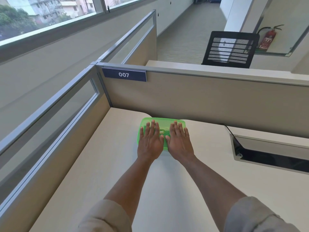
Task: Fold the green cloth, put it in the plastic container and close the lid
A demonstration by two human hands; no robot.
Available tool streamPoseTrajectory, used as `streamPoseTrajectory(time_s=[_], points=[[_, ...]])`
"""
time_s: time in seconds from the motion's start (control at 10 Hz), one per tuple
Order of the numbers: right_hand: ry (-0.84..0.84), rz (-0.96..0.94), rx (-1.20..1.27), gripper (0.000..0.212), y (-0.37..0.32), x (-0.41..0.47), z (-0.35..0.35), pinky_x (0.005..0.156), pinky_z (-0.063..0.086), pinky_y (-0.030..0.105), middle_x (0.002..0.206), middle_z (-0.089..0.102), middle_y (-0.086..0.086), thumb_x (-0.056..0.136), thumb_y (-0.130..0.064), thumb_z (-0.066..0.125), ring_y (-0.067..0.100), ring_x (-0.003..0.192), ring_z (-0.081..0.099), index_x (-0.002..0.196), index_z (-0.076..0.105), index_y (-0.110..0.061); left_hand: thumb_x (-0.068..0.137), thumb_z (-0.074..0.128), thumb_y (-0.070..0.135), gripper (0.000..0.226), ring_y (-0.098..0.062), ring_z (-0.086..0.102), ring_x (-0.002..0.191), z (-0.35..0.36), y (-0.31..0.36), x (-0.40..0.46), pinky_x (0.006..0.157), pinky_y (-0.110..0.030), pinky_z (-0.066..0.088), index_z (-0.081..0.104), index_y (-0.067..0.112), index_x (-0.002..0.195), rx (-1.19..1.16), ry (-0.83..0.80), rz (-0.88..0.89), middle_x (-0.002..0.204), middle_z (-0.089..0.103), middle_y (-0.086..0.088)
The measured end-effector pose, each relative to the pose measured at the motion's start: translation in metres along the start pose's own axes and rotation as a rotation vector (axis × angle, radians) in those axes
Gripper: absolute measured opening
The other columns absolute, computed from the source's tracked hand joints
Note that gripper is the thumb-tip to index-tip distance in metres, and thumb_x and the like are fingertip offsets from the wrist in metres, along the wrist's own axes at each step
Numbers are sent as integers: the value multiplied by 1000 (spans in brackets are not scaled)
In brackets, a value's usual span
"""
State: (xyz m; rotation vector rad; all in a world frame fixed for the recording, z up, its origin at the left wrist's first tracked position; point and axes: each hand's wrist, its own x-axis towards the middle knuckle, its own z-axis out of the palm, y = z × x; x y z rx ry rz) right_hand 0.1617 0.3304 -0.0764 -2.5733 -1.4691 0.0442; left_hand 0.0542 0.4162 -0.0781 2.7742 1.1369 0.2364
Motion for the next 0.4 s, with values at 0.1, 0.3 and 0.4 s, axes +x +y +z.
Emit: streamPoseTrajectory(time_s=[0.1,0.3,0.4], points=[[-2,-3,-5,62,0,0,1,123,4,45,164,10,13,103,-39,24,28,152,6,155,14,-6,103,23,37,61,-24,2,151,2,0,0,122,-47,2,10,11,156,5,-6,-9,165,5,-7],[-31,56,71,63,-6,-3,-8,123,4,45,164,5,13,103,-38,26,27,152,2,155,9,-6,103,21,38,62,-24,-3,151,-10,5,2,122,-47,0,4,10,156,5,-78,-12,165,0,-6],[49,80,86,63,-14,-3,-20,123,5,45,164,1,14,104,-37,26,28,152,3,155,7,-5,103,23,37,62,-24,-2,151,-24,12,3,122,-46,0,5,9,156,4,-1,-13,165,1,-8]])
